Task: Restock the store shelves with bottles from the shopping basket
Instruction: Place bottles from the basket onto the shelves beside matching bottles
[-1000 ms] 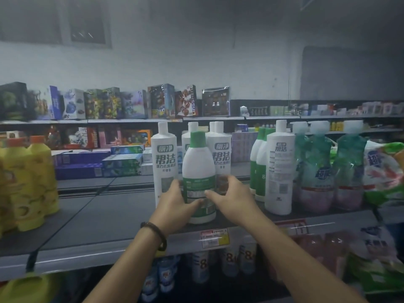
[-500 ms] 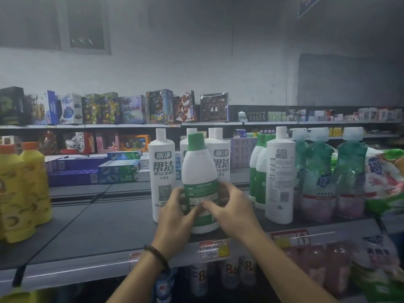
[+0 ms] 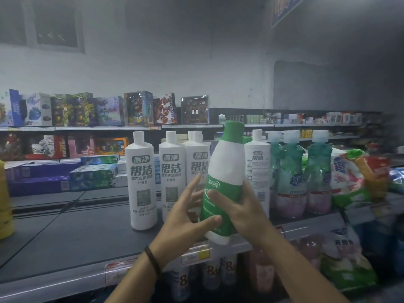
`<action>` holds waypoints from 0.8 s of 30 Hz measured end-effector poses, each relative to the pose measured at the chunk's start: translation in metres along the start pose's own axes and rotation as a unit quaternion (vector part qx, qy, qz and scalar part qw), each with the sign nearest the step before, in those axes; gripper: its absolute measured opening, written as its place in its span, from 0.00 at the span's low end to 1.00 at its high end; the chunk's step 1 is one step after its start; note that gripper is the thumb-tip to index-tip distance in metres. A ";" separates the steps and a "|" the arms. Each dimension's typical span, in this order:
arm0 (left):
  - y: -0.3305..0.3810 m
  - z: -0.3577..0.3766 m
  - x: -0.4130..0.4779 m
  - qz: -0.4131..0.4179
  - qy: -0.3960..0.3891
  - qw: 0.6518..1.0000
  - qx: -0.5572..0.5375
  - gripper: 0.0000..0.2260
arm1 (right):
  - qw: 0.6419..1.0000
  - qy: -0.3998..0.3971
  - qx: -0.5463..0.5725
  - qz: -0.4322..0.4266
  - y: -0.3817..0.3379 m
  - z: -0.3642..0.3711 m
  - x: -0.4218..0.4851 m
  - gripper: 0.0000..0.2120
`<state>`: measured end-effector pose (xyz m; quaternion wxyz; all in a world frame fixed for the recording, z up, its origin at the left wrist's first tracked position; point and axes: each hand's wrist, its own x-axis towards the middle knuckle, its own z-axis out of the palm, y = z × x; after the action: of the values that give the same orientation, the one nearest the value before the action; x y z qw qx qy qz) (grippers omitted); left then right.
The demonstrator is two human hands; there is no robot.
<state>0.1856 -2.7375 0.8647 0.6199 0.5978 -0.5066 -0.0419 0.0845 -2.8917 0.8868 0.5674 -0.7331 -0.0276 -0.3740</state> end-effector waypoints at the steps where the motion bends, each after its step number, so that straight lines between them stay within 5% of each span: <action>1: 0.001 0.002 0.003 -0.011 -0.015 0.999 -0.029 0.39 | 1.000 0.004 0.001 0.002 -0.002 -0.004 0.000 0.29; 7: 0.002 0.036 0.010 0.014 0.059 0.988 -0.142 0.34 | 0.997 0.027 -0.069 0.018 -0.009 -0.022 0.006 0.24; 16: 0.000 0.076 0.020 0.055 0.092 0.988 -0.114 0.34 | 0.985 0.117 -0.127 0.022 0.001 -0.057 -0.004 0.25; 19: -0.005 0.075 0.036 0.009 0.047 0.986 -0.162 0.17 | 0.978 0.157 -0.135 0.005 -0.006 -0.082 -0.007 0.24; 24: -0.028 0.095 0.090 -0.061 0.087 0.992 0.065 0.13 | 0.961 0.199 -0.191 -0.005 -0.016 -0.128 -0.013 0.24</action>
<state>0.1803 -2.8704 0.8734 0.6178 0.6680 -0.4148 0.0060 0.0015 -2.9903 0.9022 0.4088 -0.7383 0.1547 -0.5136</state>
